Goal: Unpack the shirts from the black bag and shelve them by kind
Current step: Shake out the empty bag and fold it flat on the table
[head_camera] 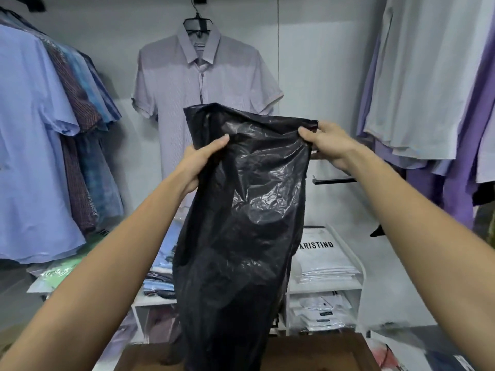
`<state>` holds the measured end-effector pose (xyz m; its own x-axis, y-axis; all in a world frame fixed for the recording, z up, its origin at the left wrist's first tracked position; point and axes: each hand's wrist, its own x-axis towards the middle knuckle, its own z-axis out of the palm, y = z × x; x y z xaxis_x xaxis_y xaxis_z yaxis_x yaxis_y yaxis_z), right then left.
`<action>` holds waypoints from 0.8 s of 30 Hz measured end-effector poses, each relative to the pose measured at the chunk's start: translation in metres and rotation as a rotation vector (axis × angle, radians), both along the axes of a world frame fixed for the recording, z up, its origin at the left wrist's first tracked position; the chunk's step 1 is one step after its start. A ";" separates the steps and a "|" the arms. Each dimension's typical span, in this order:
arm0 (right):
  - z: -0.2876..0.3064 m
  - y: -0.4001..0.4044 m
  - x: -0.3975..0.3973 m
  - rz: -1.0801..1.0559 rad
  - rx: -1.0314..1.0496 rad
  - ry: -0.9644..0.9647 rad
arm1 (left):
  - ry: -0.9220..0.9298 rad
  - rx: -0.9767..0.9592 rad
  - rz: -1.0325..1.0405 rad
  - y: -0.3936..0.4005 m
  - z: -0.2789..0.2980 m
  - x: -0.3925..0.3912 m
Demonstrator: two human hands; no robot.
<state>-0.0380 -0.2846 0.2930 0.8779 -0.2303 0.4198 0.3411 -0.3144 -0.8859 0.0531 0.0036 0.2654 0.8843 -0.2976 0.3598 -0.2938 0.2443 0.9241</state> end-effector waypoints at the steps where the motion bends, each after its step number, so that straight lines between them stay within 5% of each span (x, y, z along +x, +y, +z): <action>1: 0.006 0.004 0.002 -0.042 0.061 -0.098 | -0.016 -0.045 0.009 0.002 0.007 0.002; 4: 0.010 0.010 0.014 -0.232 0.071 -0.237 | -0.002 0.026 0.092 0.009 0.017 0.015; 7: -0.016 0.006 0.029 -0.335 -0.498 0.122 | 0.101 0.435 0.182 0.022 0.006 0.026; 11: 0.005 -0.003 0.027 -0.289 -0.124 -0.154 | 0.000 0.088 0.123 0.033 0.020 0.035; 13: 0.004 0.000 0.029 -0.251 -0.170 -0.103 | -0.071 0.245 0.125 0.036 0.024 0.033; 16: -0.029 -0.002 0.032 -0.326 -0.694 0.217 | 0.003 0.728 0.127 0.040 0.006 0.027; 19: -0.023 -0.006 0.031 -0.209 -0.280 -0.035 | 0.048 0.398 0.062 0.045 0.005 0.027; 21: -0.023 0.000 0.030 -0.166 -0.109 -0.115 | 0.054 0.480 0.052 0.044 0.008 0.027; 24: -0.049 0.015 0.034 -0.197 -0.449 0.055 | 0.024 0.748 0.376 0.032 0.007 0.028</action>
<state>-0.0044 -0.2692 0.2439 0.8594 -0.2009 0.4702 0.1939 -0.7228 -0.6633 0.0809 0.0353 0.2729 0.9772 -0.1344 0.1644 -0.2115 -0.5464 0.8104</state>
